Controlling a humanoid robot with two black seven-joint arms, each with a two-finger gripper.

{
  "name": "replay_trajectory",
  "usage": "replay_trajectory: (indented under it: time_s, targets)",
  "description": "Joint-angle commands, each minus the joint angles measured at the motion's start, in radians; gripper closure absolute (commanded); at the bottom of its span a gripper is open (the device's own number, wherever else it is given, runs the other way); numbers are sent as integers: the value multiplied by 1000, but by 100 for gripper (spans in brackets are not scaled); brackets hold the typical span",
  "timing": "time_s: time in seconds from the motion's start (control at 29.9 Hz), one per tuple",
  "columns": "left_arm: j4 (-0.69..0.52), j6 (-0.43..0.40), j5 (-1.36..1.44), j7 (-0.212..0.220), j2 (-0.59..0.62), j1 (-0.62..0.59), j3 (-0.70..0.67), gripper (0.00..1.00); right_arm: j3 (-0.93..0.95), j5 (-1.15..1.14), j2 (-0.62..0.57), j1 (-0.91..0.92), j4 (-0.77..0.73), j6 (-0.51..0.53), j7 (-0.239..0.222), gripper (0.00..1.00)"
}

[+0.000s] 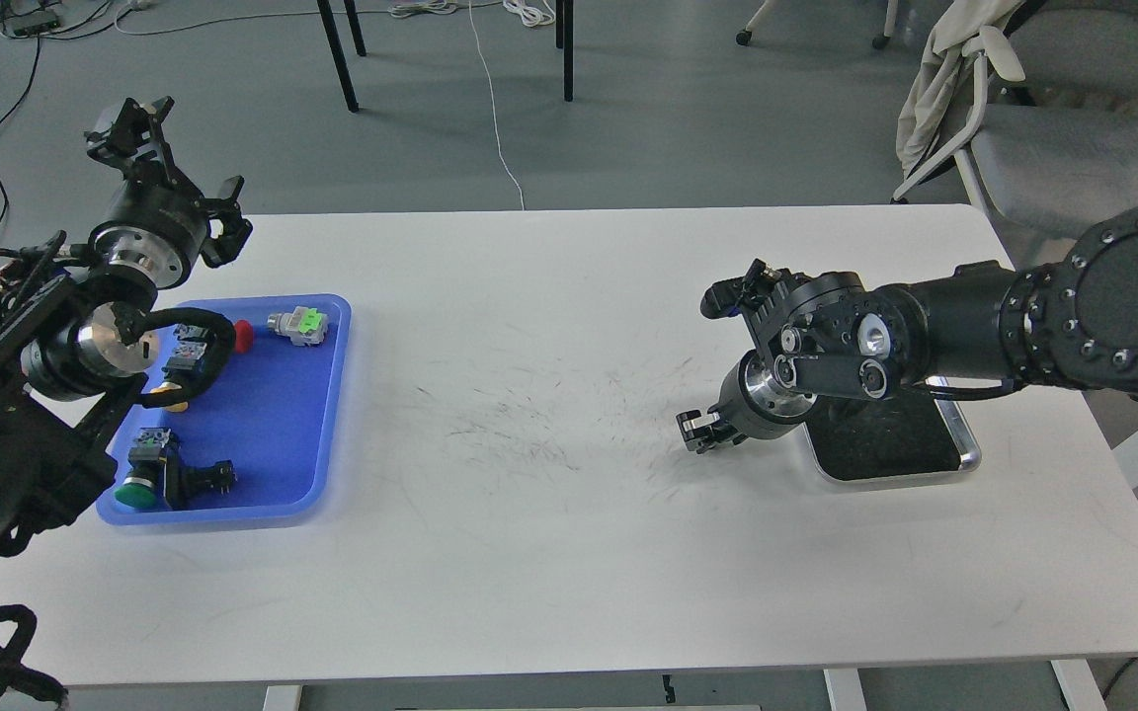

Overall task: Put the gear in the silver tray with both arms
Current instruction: 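Grasp the gear with the right gripper and lift it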

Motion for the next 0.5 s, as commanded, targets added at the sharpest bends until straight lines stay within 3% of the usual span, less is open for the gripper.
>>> replay_trajectory:
  time_s: [0.0,0.1,0.2,0.47]
  targets:
    - [0,1,0,0,-1,0,0,2,-1,1,0,-2,-9,-1,-2,64]
    - [0,3,0,0,-1,0,0,2,-1,1,0,-2,-14,-1,-2,74]
    - [0,3,0,0,-1,0,0,2,-1,-1,0,0,-14,-1,-2,98]
    - [0,3,1,0,0,0,0,2,31,24,0,64,-5,-11,-2,98]
